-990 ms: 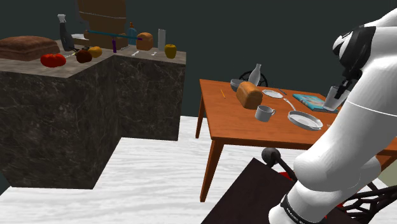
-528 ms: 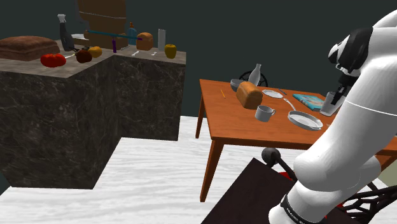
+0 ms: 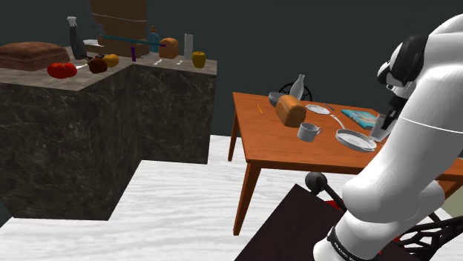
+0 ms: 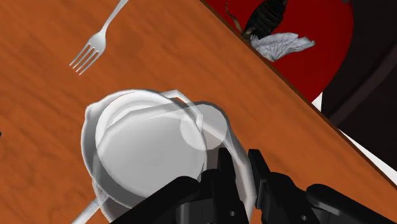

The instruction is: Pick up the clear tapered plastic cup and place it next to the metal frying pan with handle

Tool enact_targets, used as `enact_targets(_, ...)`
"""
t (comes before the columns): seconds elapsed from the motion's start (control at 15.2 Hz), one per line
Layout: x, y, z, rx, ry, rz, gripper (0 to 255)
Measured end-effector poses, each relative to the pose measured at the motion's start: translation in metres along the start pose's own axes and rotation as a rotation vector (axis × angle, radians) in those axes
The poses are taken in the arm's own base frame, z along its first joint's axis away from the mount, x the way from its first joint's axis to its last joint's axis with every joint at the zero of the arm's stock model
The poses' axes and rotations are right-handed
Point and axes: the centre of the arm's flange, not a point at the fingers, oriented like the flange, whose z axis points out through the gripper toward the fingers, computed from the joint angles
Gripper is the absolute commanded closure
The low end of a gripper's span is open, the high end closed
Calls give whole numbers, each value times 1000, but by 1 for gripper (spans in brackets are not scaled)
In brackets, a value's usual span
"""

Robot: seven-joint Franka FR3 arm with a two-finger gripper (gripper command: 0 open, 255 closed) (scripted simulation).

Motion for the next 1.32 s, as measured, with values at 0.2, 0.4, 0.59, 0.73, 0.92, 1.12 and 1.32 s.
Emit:
enact_targets(0.2,0,-3,15,0,0,0,255)
enact_targets(0.4,1,-4,30,0,0,0,255)
enact_targets(0.59,1,-7,46,0,0,0,255)
enact_targets(0.73,1,-8,56,0,0,0,255)
enact_targets(0.92,1,-10,72,0,0,0,255)
enact_targets(1.12,0,-12,85,-5,3,0,255)
enact_targets(1.32,1,-12,94,-6,4,0,255)
